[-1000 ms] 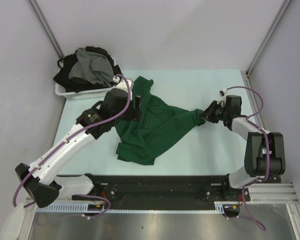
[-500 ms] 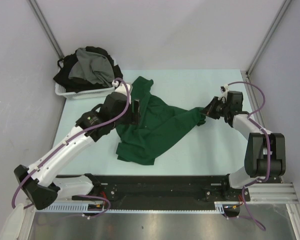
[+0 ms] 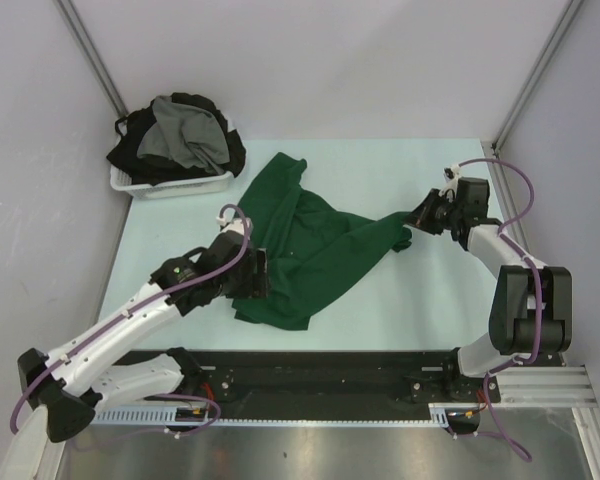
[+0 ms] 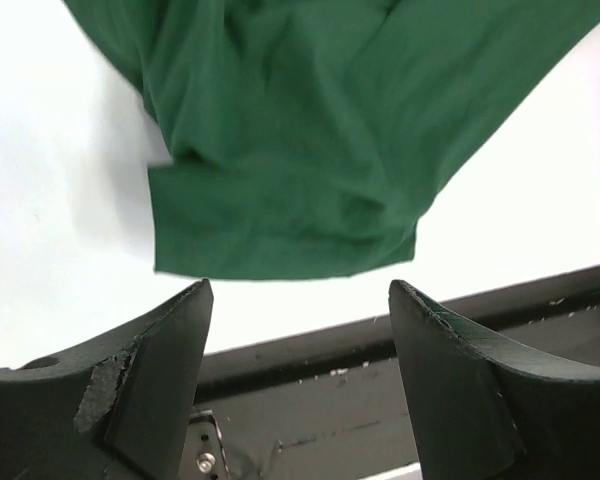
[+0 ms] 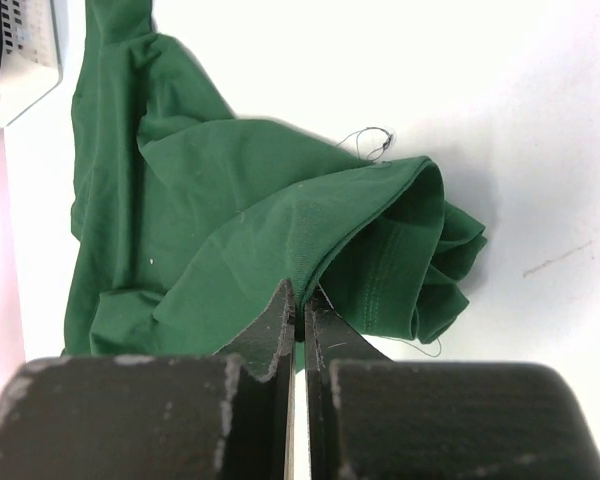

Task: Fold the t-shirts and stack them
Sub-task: Flatten out the tshirt

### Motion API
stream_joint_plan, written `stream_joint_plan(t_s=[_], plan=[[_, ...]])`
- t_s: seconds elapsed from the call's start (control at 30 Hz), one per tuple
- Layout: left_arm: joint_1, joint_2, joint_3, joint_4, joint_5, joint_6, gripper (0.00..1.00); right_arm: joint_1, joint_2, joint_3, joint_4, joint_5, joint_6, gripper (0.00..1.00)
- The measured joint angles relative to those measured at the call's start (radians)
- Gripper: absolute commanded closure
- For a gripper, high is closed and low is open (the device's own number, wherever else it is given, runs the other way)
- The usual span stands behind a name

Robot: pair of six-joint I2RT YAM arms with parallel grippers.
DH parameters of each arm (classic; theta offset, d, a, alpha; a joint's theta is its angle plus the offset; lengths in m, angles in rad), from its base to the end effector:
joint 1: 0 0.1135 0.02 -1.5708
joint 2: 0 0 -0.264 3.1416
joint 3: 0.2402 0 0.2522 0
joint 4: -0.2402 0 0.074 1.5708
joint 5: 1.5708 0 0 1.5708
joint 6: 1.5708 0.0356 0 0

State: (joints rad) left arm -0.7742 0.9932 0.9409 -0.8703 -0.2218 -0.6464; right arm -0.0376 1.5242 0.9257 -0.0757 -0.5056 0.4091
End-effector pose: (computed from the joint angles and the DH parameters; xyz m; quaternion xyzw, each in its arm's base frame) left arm 0.1408 -0.1267 0.2951 0.0250 0.9424 -0.1268 0.3084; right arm 0.3264 0.0050 0.2231 0.0876 0.8749 0.2990 0.3708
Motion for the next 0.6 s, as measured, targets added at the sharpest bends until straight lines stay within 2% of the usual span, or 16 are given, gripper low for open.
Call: stream_joint_plan(t_s=[0.33, 0.6], plan=[[-0.008, 0.021, -0.085, -0.016, 0.011, -0.12, 0.23, 0.0, 0.0, 0.007, -0.032, 0.0, -0.01, 1.0], [-0.009, 0.1, -0.092, -0.083, -0.073, -0.184, 0.23, -0.002, 0.0, 0.019, -0.047, 0.0, -0.022, 1.0]])
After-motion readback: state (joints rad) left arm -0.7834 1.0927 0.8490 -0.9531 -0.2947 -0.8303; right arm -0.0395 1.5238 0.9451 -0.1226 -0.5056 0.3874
